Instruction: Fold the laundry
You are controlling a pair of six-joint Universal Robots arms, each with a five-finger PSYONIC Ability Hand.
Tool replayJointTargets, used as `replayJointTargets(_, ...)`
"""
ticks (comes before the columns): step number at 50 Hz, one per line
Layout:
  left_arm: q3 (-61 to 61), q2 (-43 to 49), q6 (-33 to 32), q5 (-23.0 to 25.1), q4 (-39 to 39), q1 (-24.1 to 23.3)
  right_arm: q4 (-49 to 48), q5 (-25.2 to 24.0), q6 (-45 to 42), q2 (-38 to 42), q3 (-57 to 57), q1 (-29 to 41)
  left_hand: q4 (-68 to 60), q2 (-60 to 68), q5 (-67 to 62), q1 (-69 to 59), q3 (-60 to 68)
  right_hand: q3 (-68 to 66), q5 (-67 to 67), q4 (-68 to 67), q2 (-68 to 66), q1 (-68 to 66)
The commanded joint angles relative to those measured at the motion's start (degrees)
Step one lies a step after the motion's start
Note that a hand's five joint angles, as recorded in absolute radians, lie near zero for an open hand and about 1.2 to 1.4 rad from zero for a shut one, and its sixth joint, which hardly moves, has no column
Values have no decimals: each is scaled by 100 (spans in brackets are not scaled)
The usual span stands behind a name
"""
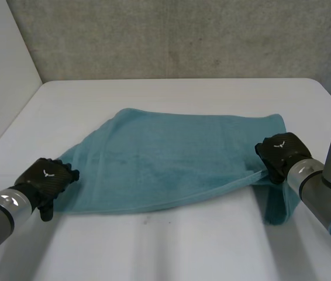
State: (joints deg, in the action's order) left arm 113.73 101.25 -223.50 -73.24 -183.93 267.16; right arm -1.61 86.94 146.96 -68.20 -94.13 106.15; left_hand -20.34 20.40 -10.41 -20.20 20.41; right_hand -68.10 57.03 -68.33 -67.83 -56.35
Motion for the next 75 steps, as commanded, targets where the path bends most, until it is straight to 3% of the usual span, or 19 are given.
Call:
replayJointTargets(1,-52,360,-9,-6,-354,-6,-15,78,0,176,79,2,-686,681,-679,-701,679,-1190,1297,-1167,-1217,-2365)
replayJointTargets(6,-88,510,-9,-6,-416,-6,-24,95,52,281,123,2,-854,849,-848,-869,847,-1190,1297,-1167,-1217,-2365)
replayJointTargets(14,-193,650,-9,-6,-636,-24,-24,148,70,360,202,2,-2133,2127,-2126,-2147,2126,-1190,1297,-1167,-1217,-2365)
replayJointTargets(22,-246,861,-18,-23,-970,-33,-50,332,131,422,281,-51,-4689,4684,-4683,-4704,4683,-1190,1297,-1167,-1217,-2365)
replayJointTargets(23,-281,887,-18,-32,-996,-33,-50,333,131,422,281,-51,-5953,5947,-5946,-5968,5946,-1190,1297,-1167,-1217,-2365)
replayJointTargets(33,-422,185,131,-85,-996,-130,-76,438,167,158,237,-51,-5966,5960,-5959,-5980,5959,-1190,1297,-1167,-1217,-2365)
replayJointTargets(39,-430,-1011,826,-94,-855,-165,1136,271,8,-1064,220,-51,-5966,5960,-5959,-5980,5959,-1190,1297,-1167,-1217,-2365)
replayJointTargets(46,-658,-2494,1432,-129,-171,28,2856,-554,-368,-2485,728,-471,-5966,5960,-5959,-5980,5959,-1190,1297,-1167,-1217,-2365)
replayJointTargets(52,-694,-2698,1432,-85,67,46,3334,-1012,-950,-2751,861,-903,-5966,5960,-5959,-5980,5959,-1190,1297,-1167,-1217,-2365)
replayJointTargets(55,-562,-2593,1423,-76,59,55,3395,-1241,-1275,-2593,703,-1132,-5966,5960,-5959,-5980,5959,-1190,1297,-1167,-1217,-2365)
replayJointTargets(57,-465,-2347,1406,-85,59,46,3378,-1241,-1467,-1946,493,-1185,-5966,5960,-5959,-5980,5959,-1190,1297,-1167,-1217,-2365)
replayJointTargets(62,-614,-672,1345,-129,6,-330,3299,-1109,-1486,-961,606,-1167,-5966,5960,-5959,-5980,5959,-1190,1297,-1167,-1217,-2365)
replayJointTargets(63,-615,-668,1344,-129,6,-332,3299,-1109,-1486,-958,607,-1167,-5966,5960,-5959,-5980,5959,-1190,1297,-1167,-1217,-2365)
replayJointTargets(67,-1377,629,1239,-321,-266,-726,2887,-872,-1390,-257,1053,-966,-5966,5960,-5959,-5980,5959,-1190,1297,-1167,-1217,-2365)
replayJointTargets(71,-2091,1143,1142,-709,-407,-1017,2613,-573,-1222,167,1609,-719,-5966,5960,-5959,-5980,5959,-1190,1297,-1167,-1217,-2365)
replayJointTargets(75,-3475,1529,1186,-1156,-722,-1245,2158,32,-889,544,2904,-465,-5966,5960,-5959,-5980,5959,-1190,1297,-1167,-1217,-2365)
